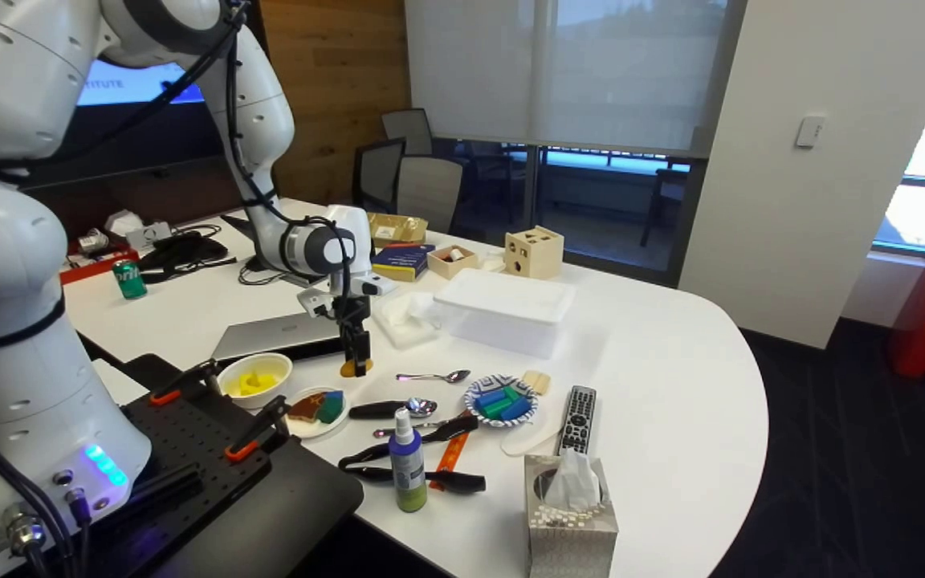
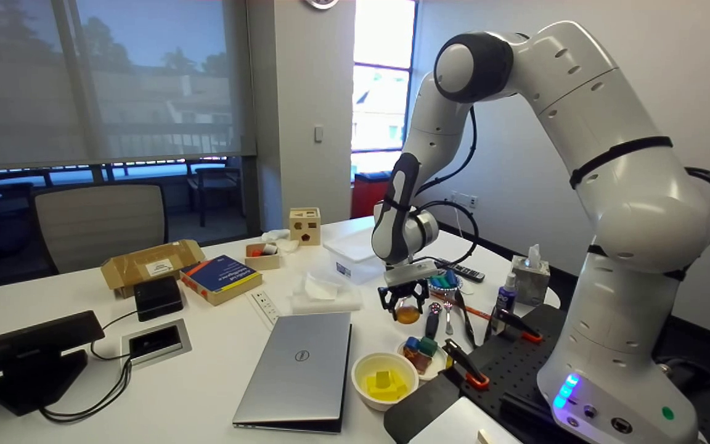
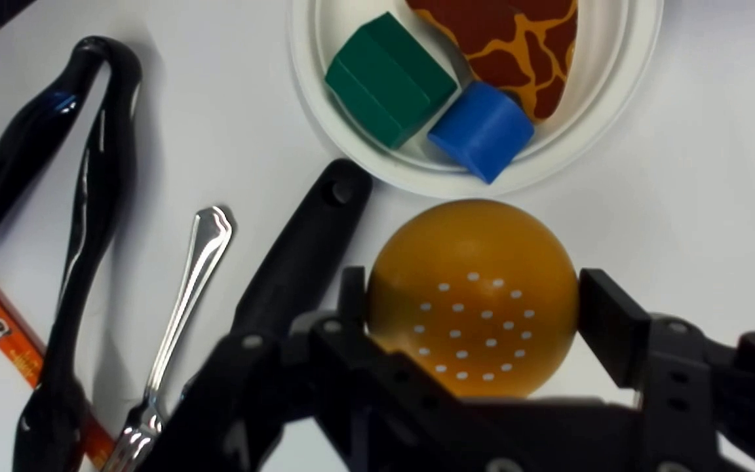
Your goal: Move the artificial bun to the left
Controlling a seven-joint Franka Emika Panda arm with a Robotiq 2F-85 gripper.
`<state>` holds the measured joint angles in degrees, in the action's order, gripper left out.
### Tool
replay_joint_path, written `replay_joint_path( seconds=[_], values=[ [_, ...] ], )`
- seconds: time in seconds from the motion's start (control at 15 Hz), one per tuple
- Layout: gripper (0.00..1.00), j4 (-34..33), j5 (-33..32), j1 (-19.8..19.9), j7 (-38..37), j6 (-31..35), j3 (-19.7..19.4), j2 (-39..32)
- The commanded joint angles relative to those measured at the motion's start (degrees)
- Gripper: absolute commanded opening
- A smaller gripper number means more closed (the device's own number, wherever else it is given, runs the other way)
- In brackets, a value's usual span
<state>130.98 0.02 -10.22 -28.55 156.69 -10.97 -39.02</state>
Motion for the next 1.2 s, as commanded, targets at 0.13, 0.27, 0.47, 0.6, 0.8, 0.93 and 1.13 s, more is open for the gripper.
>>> replay_joint_path(
  seconds=[0.13,0.27,0.47,0.6,0.8,0.93,1.13],
  values=[
    [0.8,-0.11,0.79,-0.58,0.59,-0.1,-0.41,-0.12],
    [0.55,0.86,0.53,-1.84,-0.13,1.09,-0.32,0.12],
    [0.55,2.87,0.26,-4.83,-1.44,3.62,-0.25,0.85],
    [0.55,4.46,0.21,-6.87,-1.13,5.95,0.04,1.66],
    [0.55,6.84,0.79,-9.65,-0.41,9.17,1.04,2.21],
    [0.55,8.8,1.77,-11.55,-0.87,11.87,1.89,2.58],
    [0.55,13.26,4.07,-16.28,-1.8,18.23,0.95,4.27]
  ],
)
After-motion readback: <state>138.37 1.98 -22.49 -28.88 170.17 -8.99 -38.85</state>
